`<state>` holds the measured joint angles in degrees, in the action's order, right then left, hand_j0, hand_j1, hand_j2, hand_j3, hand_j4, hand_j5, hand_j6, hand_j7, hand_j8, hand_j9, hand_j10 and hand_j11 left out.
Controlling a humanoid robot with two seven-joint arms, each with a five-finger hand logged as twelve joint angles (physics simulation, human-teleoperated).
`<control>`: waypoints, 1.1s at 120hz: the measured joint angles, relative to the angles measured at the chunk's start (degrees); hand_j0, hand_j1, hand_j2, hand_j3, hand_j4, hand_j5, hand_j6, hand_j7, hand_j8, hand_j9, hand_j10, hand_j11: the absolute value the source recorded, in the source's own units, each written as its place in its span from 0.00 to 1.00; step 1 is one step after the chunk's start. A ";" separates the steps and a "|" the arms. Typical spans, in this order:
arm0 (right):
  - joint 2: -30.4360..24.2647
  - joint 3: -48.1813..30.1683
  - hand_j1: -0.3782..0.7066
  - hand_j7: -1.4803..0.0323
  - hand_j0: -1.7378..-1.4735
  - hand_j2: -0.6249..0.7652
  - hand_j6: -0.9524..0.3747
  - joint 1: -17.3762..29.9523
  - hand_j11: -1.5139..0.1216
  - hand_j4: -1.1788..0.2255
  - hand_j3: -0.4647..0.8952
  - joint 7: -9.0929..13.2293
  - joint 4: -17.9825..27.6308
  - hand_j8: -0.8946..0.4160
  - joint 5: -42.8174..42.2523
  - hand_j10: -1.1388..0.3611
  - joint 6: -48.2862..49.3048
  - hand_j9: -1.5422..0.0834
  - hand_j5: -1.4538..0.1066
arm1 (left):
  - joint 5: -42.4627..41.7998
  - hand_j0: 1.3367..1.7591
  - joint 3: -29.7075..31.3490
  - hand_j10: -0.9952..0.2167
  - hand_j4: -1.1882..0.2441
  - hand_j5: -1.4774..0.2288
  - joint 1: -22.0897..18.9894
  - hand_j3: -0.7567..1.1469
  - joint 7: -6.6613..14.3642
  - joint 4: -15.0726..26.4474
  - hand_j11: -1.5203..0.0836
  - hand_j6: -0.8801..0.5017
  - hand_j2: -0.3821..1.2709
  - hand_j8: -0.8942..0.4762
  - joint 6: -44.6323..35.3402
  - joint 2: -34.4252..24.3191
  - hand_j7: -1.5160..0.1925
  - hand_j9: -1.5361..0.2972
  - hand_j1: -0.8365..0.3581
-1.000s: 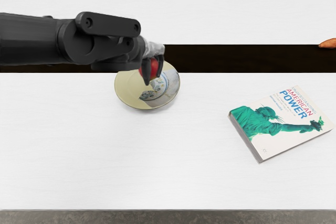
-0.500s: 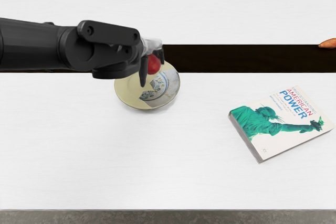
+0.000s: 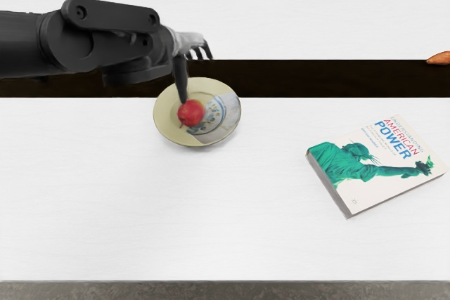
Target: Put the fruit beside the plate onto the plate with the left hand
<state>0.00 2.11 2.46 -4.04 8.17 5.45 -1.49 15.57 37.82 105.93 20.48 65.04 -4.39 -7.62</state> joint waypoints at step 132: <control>0.00 0.00 0.06 0.95 0.30 0.44 0.69 0.00 0.90 0.82 0.34 -0.01 0.00 0.66 0.00 0.74 0.00 0.92 0.90 | -6.82 0.76 -58.92 0.62 0.66 0.68 -45.54 0.40 -1.97 3.40 0.75 0.46 0.26 0.47 39.03 -39.01 0.70 0.66 0.75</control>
<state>0.00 2.11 2.46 -4.05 8.17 5.45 -1.49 8.75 -21.10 60.40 18.51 68.43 34.64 -46.63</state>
